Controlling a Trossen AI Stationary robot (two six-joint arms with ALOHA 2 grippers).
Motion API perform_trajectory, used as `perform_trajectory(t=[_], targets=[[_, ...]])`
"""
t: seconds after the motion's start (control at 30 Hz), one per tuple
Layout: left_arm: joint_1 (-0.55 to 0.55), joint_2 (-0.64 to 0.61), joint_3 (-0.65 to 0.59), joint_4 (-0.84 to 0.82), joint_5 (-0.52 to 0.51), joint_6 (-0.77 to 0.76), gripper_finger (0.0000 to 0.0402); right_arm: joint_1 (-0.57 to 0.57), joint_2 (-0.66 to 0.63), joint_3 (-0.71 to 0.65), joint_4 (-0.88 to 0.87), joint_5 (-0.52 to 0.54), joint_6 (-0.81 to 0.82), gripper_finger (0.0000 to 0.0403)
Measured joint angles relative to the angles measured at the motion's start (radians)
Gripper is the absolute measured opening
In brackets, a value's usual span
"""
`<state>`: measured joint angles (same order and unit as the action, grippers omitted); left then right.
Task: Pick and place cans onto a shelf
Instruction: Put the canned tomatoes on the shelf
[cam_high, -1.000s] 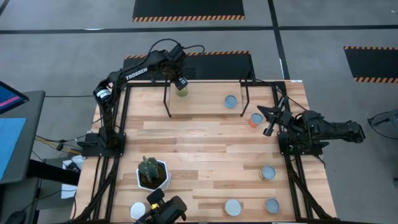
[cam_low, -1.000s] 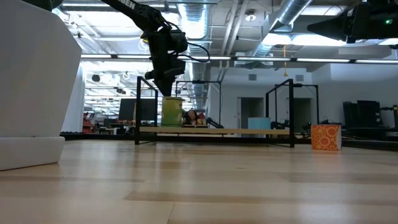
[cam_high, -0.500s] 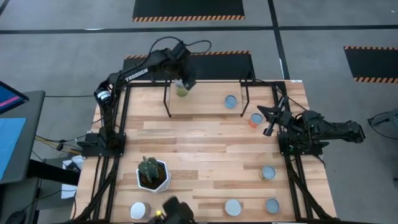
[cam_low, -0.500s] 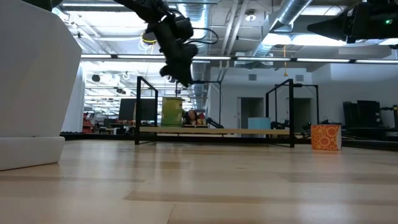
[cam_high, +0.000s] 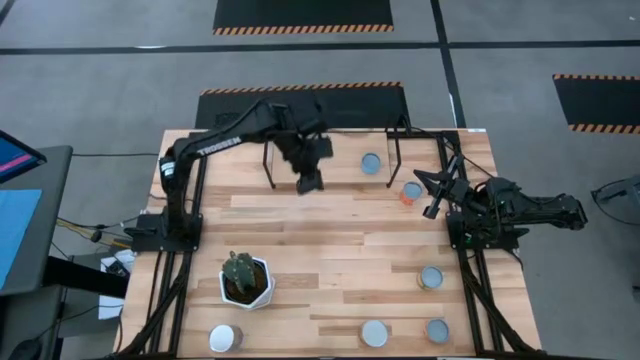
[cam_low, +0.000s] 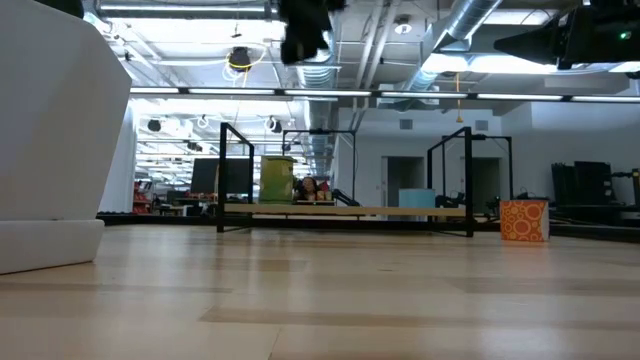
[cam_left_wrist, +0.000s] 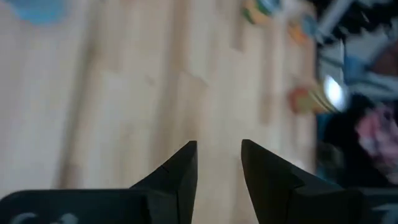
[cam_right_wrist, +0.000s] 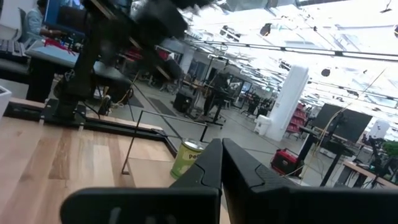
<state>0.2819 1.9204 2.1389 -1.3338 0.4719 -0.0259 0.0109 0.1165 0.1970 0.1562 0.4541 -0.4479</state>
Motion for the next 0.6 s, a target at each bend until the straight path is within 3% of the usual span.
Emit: perform_trajectory(t=[0.2,0.4,0.6], targets=[[-0.162,-0.002,0.177,-0.249,0.008,-0.164,0.0112,0.0,0.0,0.0,-0.068,-0.003,0.131,0.0024],[-0.289,-0.057,0.211,-0.228,0.26,-0.446,0.0112,0.009,0.0,0.0,-0.209,-0.014,0.427,0.0024],[-0.434,-0.108,0.208,-0.218,0.277,-0.689,0.0112,0.067,0.0,-0.001,-0.273,-0.166,0.606,0.0024]])
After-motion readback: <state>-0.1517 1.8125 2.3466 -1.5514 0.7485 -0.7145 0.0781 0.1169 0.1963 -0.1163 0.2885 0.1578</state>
